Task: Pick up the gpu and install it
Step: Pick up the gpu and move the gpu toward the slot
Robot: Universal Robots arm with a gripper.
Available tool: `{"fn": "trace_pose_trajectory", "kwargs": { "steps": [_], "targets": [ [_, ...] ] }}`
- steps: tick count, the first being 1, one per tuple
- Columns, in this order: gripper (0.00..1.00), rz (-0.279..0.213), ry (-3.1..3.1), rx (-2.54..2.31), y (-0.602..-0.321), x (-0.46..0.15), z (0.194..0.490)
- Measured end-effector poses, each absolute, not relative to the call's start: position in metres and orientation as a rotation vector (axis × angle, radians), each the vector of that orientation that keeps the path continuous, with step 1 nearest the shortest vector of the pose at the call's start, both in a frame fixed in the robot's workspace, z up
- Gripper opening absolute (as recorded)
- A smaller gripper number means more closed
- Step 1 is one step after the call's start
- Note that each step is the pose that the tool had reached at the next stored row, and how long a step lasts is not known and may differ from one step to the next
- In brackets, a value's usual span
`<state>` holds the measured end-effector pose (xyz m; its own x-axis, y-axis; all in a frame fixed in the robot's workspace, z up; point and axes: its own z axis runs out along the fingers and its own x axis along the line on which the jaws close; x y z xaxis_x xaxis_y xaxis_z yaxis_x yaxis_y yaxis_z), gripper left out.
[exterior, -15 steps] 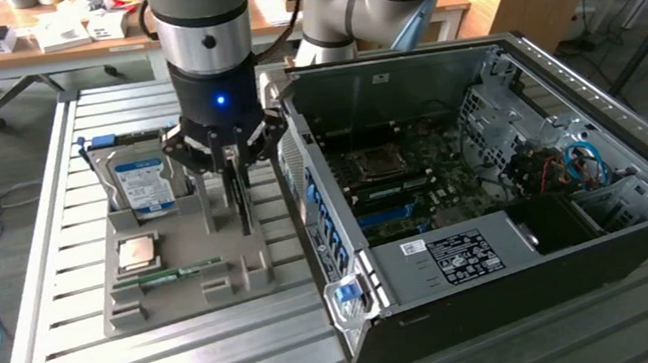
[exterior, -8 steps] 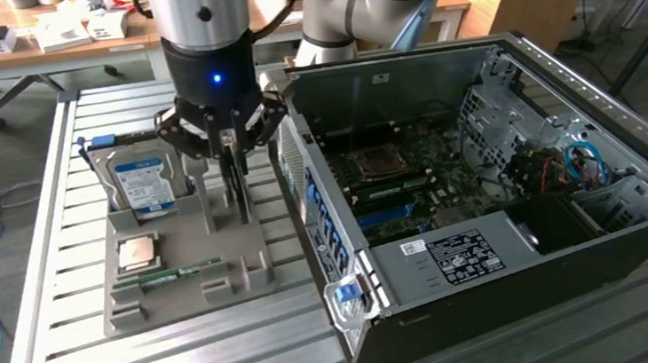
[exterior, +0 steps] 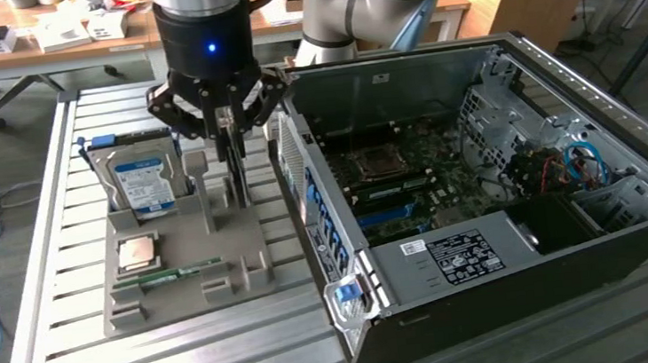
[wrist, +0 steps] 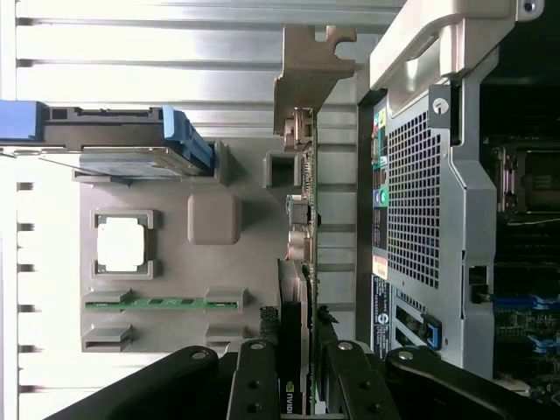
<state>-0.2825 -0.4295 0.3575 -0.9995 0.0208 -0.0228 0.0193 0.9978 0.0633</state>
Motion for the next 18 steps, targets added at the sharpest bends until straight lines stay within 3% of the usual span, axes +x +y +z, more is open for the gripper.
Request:
{"fn": "trace_pose_trajectory", "kwargs": {
  "steps": [18],
  "targets": [
    [0.27, 0.109, 3.116, 0.031, -0.429, -0.282, 0.42]
  ]
}}
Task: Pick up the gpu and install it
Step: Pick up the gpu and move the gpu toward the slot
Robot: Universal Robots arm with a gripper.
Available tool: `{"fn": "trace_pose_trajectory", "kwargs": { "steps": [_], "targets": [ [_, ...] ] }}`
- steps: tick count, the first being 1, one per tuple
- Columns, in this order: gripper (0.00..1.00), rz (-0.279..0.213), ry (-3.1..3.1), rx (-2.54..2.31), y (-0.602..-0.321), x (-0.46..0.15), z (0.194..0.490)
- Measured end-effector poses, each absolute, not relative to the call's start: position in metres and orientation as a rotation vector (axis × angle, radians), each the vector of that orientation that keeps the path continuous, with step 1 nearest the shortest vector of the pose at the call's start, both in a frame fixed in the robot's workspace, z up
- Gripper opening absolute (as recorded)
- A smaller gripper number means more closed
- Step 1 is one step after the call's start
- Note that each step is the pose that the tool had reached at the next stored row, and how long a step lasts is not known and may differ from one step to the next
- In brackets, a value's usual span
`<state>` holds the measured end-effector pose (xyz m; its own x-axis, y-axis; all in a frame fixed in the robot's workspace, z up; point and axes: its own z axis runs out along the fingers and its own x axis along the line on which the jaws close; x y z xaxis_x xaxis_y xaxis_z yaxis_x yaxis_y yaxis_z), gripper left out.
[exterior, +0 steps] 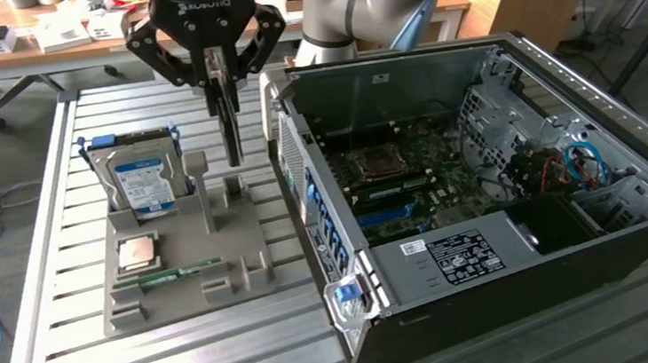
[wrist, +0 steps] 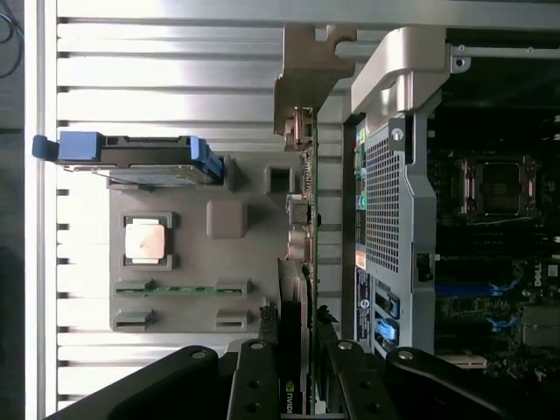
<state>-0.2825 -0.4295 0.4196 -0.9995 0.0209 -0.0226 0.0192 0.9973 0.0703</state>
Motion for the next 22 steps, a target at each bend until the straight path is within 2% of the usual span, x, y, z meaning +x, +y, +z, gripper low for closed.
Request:
{"fn": "trace_pose_trajectory", "kwargs": {
  "steps": [11, 22],
  "targets": [
    [0.27, 0.111, 3.116, 0.031, -0.429, -0.28, 0.426],
    [0.27, 0.111, 3.116, 0.031, -0.429, -0.25, 0.426]
  ]
}}
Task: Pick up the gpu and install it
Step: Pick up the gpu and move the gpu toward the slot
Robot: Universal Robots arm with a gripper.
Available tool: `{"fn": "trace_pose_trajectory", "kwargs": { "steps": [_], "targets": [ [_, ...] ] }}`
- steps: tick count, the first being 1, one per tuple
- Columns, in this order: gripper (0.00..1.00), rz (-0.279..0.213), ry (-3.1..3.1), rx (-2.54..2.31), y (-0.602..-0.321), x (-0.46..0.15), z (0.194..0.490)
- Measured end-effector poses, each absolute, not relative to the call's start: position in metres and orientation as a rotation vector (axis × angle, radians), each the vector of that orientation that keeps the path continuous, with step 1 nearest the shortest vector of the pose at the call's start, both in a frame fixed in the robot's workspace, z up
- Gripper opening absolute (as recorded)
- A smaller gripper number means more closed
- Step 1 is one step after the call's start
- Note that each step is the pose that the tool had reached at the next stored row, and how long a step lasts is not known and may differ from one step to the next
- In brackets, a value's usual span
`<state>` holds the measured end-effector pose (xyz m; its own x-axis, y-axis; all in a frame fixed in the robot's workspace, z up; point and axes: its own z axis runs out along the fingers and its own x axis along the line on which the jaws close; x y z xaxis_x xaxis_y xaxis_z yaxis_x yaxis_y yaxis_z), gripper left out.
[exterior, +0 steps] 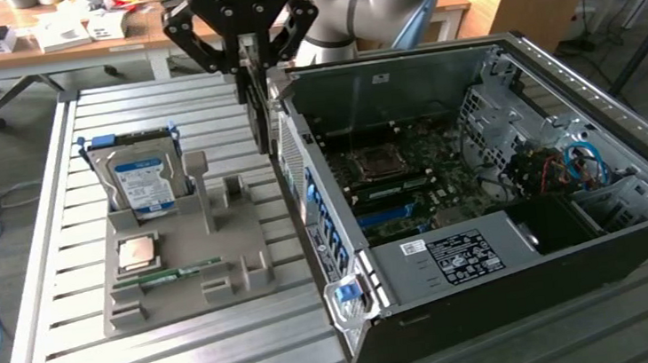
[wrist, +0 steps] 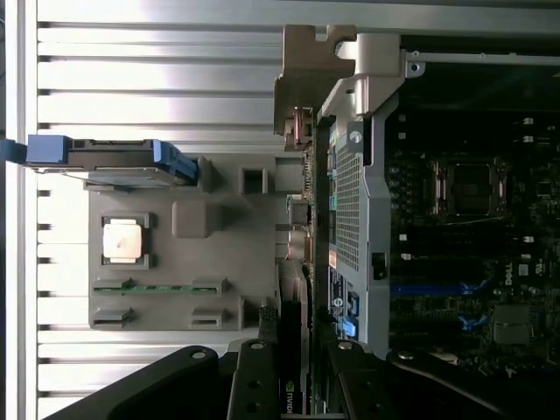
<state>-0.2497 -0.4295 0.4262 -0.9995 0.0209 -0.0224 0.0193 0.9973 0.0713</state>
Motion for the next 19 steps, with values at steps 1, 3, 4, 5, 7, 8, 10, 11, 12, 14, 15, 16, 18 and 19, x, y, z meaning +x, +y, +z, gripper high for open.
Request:
{"fn": "trace_pose_trajectory", "kwargs": {
  "steps": [1, 3, 4, 5, 7, 8, 10, 11, 12, 14, 15, 16, 18, 19],
  "targets": [
    [0.27, 0.111, 3.116, 0.031, -0.429, -0.246, 0.426],
    [0.27, 0.111, 3.116, 0.031, -0.429, -0.239, 0.426],
    [0.27, 0.111, 3.116, 0.031, -0.43, -0.235, 0.426],
    [0.27, 0.111, 3.116, 0.031, -0.43, -0.231, 0.426],
    [0.27, 0.111, 3.116, 0.031, -0.429, -0.223, 0.426],
    [0.27, 0.111, 3.116, 0.031, -0.429, -0.219, 0.426],
    [0.27, 0.111, 3.116, 0.031, -0.43, -0.209, 0.426],
    [0.27, 0.111, 3.116, 0.031, -0.429, -0.205, 0.426],
    [0.27, 0.111, 3.117, 0.031, -0.429, -0.201, 0.426],
    [0.27, 0.111, 3.117, 0.031, -0.43, -0.192, 0.426],
    [0.27, 0.111, 3.117, 0.031, -0.429, -0.187, 0.426],
    [0.27, 0.111, 3.117, 0.032, -0.429, -0.182, 0.426],
    [0.27, 0.111, 3.117, 0.031, -0.43, -0.173, 0.426],
    [0.27, 0.111, 3.117, 0.031, -0.429, -0.169, 0.426]
  ]
}}
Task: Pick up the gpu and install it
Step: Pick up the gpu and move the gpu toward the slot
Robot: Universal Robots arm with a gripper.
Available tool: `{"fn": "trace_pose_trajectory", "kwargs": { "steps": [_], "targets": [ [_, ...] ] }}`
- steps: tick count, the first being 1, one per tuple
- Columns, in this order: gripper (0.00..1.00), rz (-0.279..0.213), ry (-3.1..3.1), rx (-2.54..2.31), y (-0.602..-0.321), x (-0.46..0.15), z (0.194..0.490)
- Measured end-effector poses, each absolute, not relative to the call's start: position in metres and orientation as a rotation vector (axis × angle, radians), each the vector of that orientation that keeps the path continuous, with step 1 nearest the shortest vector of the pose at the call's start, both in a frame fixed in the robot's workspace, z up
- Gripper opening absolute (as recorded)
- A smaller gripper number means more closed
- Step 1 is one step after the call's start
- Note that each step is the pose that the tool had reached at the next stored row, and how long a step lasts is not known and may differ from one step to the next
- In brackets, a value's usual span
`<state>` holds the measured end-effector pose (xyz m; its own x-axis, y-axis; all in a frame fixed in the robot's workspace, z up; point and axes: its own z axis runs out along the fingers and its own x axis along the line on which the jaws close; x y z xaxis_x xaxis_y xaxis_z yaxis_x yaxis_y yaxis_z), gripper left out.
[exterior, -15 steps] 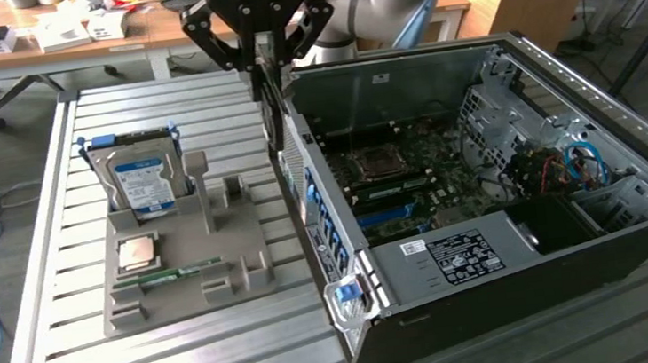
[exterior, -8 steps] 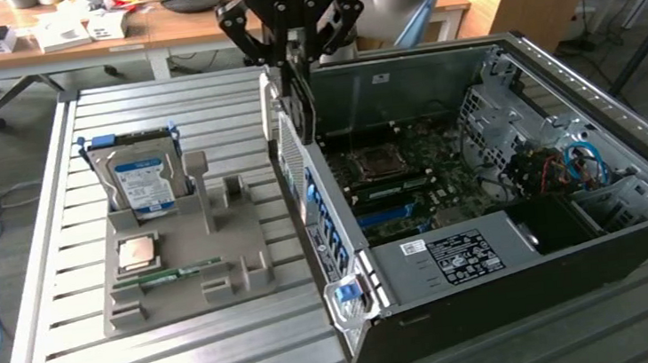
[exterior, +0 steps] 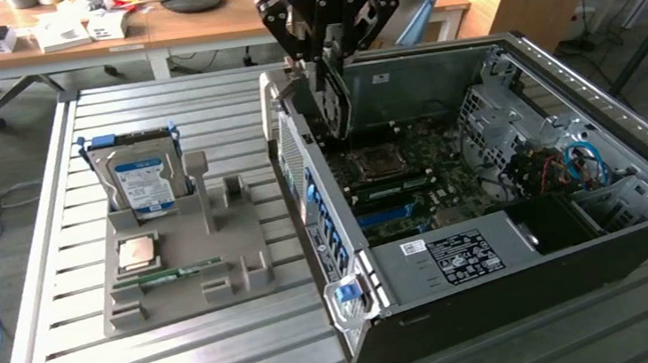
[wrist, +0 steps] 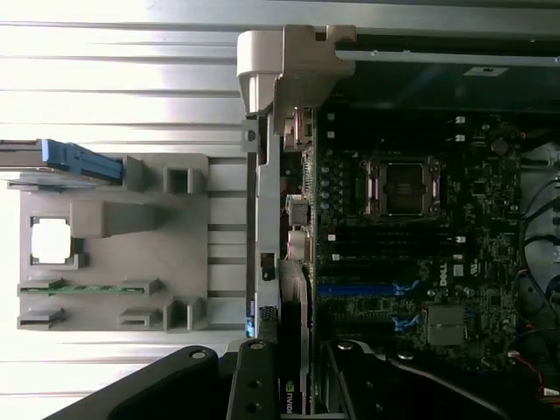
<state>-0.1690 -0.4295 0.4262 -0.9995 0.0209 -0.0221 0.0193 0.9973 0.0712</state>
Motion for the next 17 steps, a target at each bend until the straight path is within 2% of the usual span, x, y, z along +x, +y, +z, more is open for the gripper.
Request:
{"fn": "trace_pose_trajectory", "kwargs": {
  "steps": [17],
  "targets": [
    [0.27, 0.111, 3.117, 0.031, -0.429, -0.095, 0.426]
  ]
}}
